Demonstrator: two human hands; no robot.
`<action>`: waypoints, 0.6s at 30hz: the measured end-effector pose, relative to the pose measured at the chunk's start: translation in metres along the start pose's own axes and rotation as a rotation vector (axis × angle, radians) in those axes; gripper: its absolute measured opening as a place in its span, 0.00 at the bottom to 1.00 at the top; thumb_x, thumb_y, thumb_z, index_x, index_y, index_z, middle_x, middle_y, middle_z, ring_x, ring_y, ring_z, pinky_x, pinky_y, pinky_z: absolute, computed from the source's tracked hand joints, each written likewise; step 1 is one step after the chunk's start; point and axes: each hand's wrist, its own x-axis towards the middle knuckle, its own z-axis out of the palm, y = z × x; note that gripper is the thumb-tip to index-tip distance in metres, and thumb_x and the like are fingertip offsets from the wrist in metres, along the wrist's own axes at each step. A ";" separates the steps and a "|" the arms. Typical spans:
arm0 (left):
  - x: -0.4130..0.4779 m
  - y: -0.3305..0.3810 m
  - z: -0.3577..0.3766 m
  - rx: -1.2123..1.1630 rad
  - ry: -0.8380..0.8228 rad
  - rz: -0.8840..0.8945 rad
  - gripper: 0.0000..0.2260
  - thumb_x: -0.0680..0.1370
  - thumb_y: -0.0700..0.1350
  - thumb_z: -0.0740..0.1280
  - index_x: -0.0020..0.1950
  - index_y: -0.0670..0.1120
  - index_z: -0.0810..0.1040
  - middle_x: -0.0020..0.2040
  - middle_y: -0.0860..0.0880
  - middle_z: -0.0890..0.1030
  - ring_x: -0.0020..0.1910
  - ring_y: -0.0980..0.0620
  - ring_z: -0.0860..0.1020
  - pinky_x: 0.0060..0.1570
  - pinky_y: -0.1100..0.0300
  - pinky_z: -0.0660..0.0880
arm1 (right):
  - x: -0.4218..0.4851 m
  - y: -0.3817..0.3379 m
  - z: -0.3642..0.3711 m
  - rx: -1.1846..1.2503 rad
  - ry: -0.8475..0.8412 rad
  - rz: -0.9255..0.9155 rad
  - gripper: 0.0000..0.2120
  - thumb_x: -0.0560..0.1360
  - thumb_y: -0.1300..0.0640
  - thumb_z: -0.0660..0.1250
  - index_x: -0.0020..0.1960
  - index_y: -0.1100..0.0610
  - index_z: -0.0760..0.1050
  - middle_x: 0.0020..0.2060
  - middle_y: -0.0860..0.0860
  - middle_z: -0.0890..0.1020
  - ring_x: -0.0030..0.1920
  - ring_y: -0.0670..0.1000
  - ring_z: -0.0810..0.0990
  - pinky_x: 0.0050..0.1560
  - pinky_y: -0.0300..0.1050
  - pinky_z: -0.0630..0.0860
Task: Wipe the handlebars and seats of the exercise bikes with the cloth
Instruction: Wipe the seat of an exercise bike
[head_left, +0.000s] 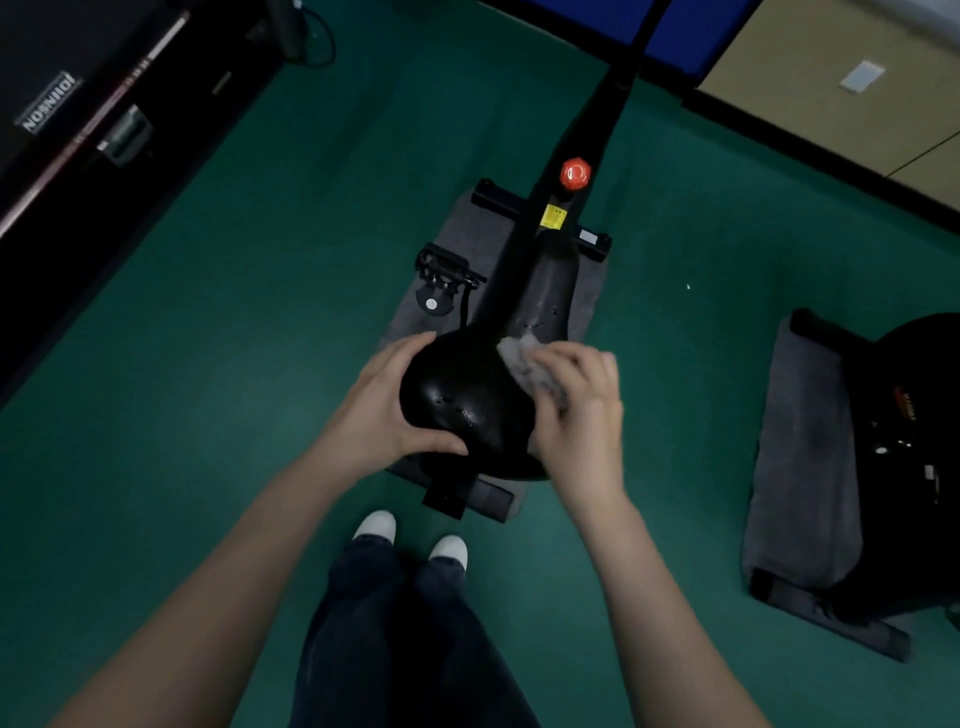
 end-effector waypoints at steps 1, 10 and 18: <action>0.000 -0.001 -0.001 -0.003 -0.008 0.002 0.55 0.51 0.68 0.74 0.74 0.50 0.62 0.68 0.54 0.66 0.70 0.50 0.64 0.72 0.49 0.60 | 0.003 0.001 -0.001 0.015 0.027 0.050 0.13 0.71 0.72 0.67 0.54 0.64 0.81 0.48 0.58 0.79 0.51 0.55 0.74 0.57 0.28 0.64; 0.002 -0.006 -0.007 -0.030 -0.083 0.041 0.54 0.52 0.62 0.78 0.74 0.53 0.60 0.72 0.54 0.64 0.72 0.55 0.61 0.73 0.55 0.58 | 0.000 -0.035 0.021 0.086 -0.146 -0.107 0.16 0.68 0.74 0.69 0.54 0.63 0.81 0.48 0.56 0.78 0.52 0.53 0.74 0.56 0.31 0.68; -0.006 -0.013 0.002 -0.175 -0.002 -0.031 0.55 0.51 0.66 0.76 0.75 0.54 0.59 0.72 0.56 0.64 0.73 0.56 0.61 0.73 0.51 0.60 | -0.028 -0.036 0.015 0.111 -0.207 -0.213 0.18 0.68 0.75 0.67 0.54 0.62 0.80 0.51 0.54 0.78 0.53 0.50 0.72 0.58 0.32 0.66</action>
